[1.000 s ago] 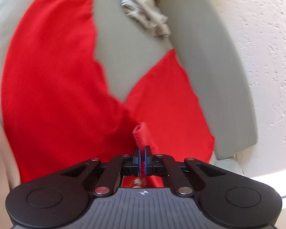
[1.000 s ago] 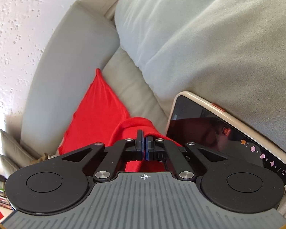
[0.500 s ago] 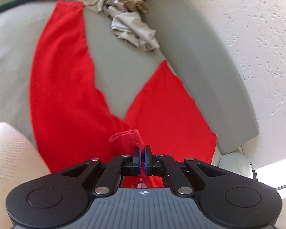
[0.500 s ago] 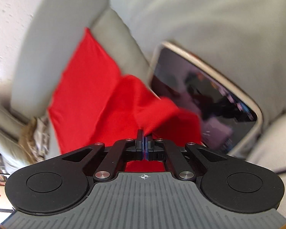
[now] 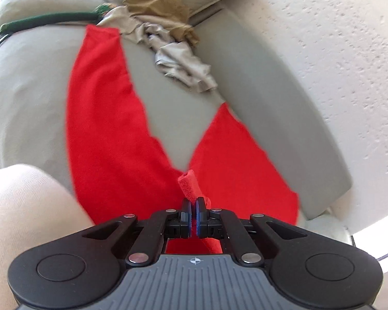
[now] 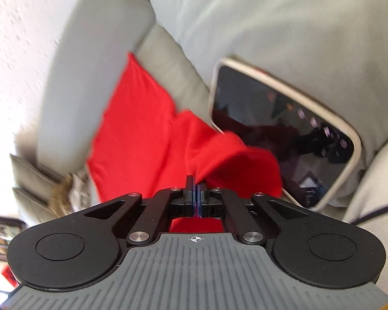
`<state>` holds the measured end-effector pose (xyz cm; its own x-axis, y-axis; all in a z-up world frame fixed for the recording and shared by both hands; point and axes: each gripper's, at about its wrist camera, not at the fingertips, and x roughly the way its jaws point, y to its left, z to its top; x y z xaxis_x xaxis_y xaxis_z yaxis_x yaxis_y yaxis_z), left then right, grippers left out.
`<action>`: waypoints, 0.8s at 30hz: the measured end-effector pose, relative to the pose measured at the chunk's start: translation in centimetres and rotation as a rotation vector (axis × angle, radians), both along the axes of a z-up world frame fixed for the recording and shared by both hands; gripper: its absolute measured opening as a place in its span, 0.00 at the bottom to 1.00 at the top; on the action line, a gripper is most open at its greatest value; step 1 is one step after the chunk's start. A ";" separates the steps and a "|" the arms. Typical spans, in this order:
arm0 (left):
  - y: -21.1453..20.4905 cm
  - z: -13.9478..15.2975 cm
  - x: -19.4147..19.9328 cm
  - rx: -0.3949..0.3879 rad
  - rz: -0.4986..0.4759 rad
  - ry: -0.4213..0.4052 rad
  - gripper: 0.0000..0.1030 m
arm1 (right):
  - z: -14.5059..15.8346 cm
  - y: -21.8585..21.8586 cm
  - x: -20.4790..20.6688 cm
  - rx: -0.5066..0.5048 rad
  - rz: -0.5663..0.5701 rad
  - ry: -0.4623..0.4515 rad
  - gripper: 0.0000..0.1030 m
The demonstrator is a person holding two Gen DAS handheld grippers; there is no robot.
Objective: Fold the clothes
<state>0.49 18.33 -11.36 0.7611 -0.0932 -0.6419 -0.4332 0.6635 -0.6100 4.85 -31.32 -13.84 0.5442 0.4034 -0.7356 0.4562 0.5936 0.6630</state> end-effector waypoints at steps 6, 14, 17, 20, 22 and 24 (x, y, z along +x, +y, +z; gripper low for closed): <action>-1.5 0.7 0.4 0.136 -0.067 0.096 0.02 | 0.2 -0.5 -1.1 -0.091 -0.005 0.004 0.05; -2.6 0.1 -0.2 0.183 -0.179 0.191 0.08 | 0.8 -2.4 -2.8 -0.186 -0.057 -0.017 0.05; -2.7 0.6 -0.5 0.170 -0.196 0.178 0.17 | 0.7 -3.8 -3.6 -0.133 -0.102 -0.032 0.06; -3.2 1.3 -0.9 0.161 -0.212 0.173 0.21 | 0.2 -4.5 -4.1 -0.005 -0.116 -0.060 0.12; -4.0 1.7 -1.1 0.152 -0.240 0.148 0.21 | -0.1 -4.4 -4.0 0.043 -0.111 -0.078 0.22; -4.9 1.9 -0.9 0.136 -0.287 0.110 0.21 | -0.3 -3.8 -3.3 0.024 -0.097 -0.086 0.24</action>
